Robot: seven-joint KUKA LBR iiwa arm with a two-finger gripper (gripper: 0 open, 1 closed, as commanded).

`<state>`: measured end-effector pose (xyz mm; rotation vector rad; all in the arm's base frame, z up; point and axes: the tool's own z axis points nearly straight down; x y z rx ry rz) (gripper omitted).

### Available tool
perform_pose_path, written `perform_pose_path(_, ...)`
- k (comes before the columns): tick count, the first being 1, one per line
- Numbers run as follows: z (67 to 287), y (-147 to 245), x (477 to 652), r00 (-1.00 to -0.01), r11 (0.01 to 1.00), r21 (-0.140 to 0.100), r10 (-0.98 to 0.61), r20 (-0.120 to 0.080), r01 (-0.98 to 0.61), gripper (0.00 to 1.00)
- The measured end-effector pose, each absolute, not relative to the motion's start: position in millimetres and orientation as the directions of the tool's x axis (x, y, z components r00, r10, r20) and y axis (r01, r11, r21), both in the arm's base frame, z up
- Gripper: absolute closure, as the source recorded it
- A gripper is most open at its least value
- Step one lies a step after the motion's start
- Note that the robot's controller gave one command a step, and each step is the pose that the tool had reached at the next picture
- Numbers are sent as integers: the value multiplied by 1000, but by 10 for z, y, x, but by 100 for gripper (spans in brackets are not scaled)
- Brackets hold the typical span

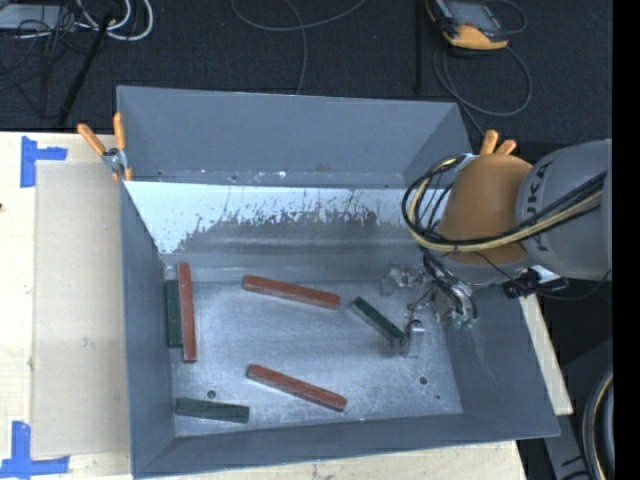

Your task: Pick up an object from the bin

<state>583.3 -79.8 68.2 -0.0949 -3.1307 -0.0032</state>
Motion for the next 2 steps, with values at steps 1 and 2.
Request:
perform_pose_path(1, 729, -669, 5631, -962, 962, 0, 272, 2, 272, 0)
perform_pose_path(2, 689, -455, 5402, -854, 854, -2, 521, 4, 521, 0)
